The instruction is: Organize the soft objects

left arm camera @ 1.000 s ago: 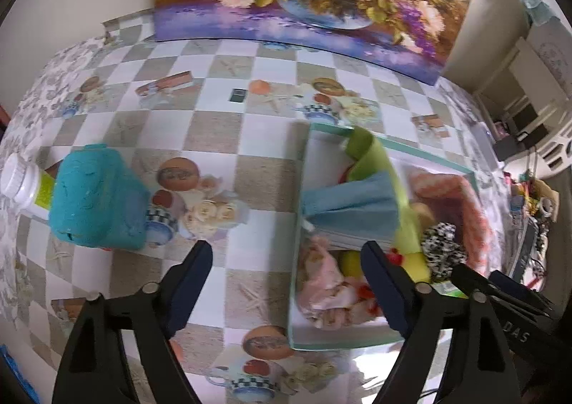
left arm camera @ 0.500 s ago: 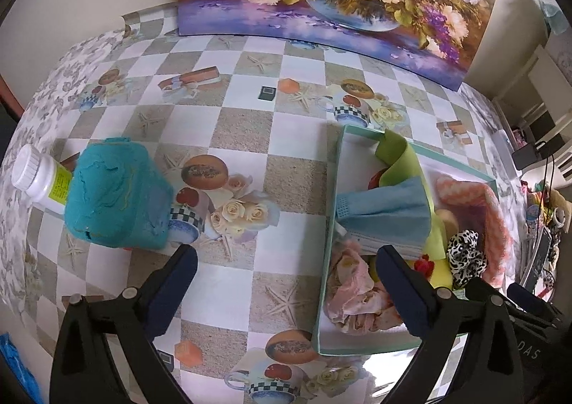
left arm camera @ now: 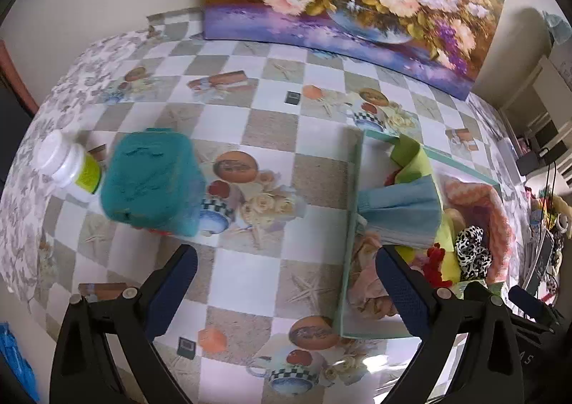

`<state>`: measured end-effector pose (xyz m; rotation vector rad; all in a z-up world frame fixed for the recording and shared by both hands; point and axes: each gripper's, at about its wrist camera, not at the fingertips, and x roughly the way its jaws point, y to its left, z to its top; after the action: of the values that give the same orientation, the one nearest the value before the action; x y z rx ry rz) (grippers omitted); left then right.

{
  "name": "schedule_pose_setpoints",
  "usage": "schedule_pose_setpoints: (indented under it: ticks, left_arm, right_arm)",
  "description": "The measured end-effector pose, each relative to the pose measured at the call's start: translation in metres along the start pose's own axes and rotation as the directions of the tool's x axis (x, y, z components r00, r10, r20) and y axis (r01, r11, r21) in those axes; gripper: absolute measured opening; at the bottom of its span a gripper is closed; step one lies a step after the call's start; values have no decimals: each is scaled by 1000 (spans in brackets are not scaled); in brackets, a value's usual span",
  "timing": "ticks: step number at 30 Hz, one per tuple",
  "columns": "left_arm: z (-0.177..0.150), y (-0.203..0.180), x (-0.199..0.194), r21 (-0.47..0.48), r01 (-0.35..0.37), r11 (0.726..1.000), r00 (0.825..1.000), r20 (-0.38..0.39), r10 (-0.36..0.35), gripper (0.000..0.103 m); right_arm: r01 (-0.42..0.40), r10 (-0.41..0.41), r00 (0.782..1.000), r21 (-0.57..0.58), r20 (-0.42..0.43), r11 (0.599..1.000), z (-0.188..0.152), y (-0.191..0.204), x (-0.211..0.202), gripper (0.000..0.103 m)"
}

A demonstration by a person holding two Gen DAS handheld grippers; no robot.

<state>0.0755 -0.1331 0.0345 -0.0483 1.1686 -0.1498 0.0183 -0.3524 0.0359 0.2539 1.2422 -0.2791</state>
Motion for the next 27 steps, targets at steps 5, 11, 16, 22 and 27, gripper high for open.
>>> schedule_pose_setpoints:
  ticks: [5,11,16,22,27]
  left_arm:
    - [-8,11,-9,-18,-21,1000,1000,11,21,100]
    - [-22,21,-16,-11,-49,999,999,12,49,100]
    - [-32,28,-23,-5,-35,999,999,19,35,100]
    - [-45,34,-29,11,-46,999,998,31,46,100]
    - [-50,40,-33,10,-44,999,998,36,44,100]
  right_arm:
    - [-7,7,1000,-20,13,1000,-8,6,-6,103]
    - [-10,11,1000,-36,29,999,-17,12,-12,103]
    - [-14,15,999,-43,36,999,-23,15,-15,103]
    - [-15,17,999,-46,43,999,-29,15,-19,103]
    - [-16,18,999,-46,44,999,-31,16,-20,103]
